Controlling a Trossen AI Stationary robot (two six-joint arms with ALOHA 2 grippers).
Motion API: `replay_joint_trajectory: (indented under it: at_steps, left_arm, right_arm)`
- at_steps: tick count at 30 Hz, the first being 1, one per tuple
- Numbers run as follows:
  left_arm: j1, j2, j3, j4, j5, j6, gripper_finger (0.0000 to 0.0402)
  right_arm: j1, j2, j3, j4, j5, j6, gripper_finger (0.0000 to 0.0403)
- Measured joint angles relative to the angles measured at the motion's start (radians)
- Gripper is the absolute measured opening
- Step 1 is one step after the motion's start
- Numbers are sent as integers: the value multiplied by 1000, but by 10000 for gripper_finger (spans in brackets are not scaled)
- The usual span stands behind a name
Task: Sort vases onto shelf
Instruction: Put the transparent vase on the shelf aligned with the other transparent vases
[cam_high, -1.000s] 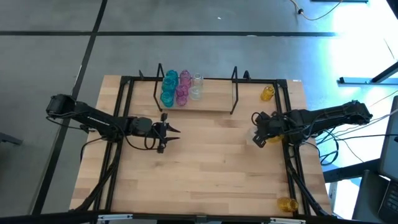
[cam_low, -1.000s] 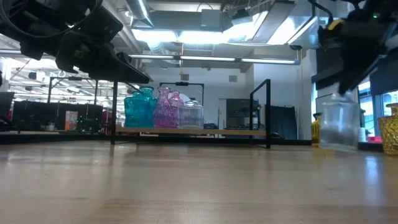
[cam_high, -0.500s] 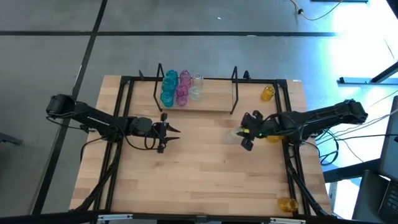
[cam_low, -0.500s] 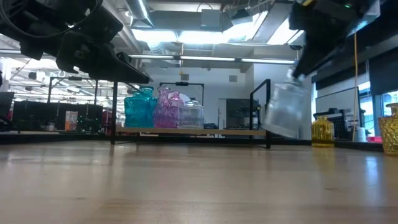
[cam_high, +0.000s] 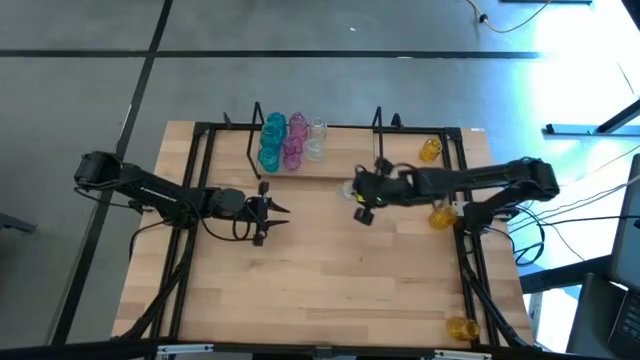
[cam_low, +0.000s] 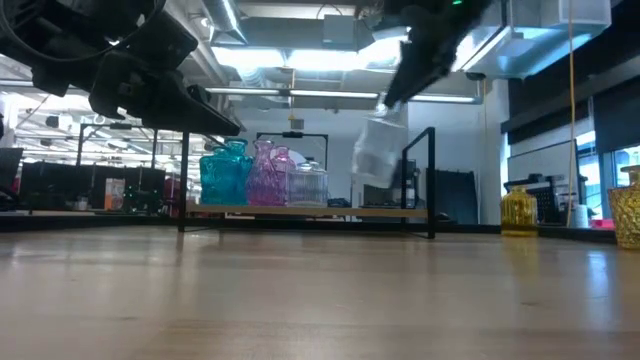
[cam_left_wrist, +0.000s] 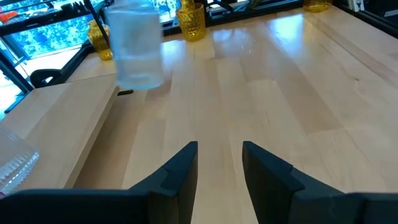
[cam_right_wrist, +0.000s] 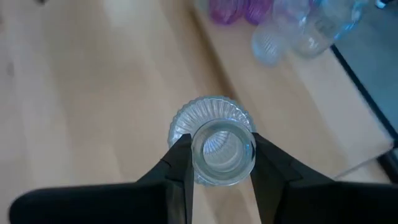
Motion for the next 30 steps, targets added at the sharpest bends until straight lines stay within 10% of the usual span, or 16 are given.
replay_joint_trajectory:
  at_steps: [13,30]
  left_arm:
    - [0,0,0,-4,0,0,119]
    - [0,0,0,-7,0,0,119]
  right_arm:
    - [-179,255,265,11,-99,-162,96]
    - [-289,353,293,147,-178,-184,97]
